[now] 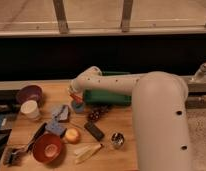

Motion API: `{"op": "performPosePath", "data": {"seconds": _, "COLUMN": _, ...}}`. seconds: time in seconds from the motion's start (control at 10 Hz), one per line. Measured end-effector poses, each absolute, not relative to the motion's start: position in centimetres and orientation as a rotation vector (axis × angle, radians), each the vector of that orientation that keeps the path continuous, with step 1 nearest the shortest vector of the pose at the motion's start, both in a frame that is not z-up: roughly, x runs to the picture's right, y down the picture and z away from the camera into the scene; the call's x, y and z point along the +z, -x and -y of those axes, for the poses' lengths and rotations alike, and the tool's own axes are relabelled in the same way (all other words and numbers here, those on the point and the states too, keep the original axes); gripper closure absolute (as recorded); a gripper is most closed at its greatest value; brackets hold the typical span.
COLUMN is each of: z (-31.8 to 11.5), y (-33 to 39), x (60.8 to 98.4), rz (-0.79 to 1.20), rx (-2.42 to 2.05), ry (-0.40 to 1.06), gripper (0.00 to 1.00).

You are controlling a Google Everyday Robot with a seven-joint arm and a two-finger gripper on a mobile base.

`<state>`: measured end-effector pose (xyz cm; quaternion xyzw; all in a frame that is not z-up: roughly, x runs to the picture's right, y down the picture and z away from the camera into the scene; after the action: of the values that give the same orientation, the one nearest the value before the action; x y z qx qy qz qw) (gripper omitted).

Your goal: Place pepper in plastic cup

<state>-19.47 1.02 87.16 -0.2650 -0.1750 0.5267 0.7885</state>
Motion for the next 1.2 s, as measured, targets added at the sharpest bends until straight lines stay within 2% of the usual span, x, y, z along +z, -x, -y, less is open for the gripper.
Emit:
{"op": "performPosePath", "data": {"seconds": 0.2, "z": -0.6, "y": 19.5, "x": 86.7, "rz": 0.390, "rx": 1.134, "ry": 0.555, "gripper": 0.77}}
{"op": "performPosePath", "data": {"seconds": 0.3, "z": -0.5, "y": 19.7, "x": 86.5, "rz": 0.397, "rx": 1.135, "ry": 0.548, "gripper": 0.73}}
{"op": "performPosePath", "data": {"seconds": 0.4, "z": -0.3, "y": 19.8, "x": 86.2, "rz": 0.406, "rx": 1.136, "ry": 0.540, "gripper": 0.62}}
{"op": "performPosePath", "data": {"seconds": 0.6, "z": -0.3, "y": 20.0, "x": 86.0, "rz": 0.424, "rx": 1.142, "ry": 0.533, "gripper": 0.51}}
{"op": "performPosePath", "data": {"seconds": 1.2, "z": 0.1, "y": 20.2, "x": 85.2, "rz": 0.476, "rx": 1.198, "ry": 0.493, "gripper": 0.51}}
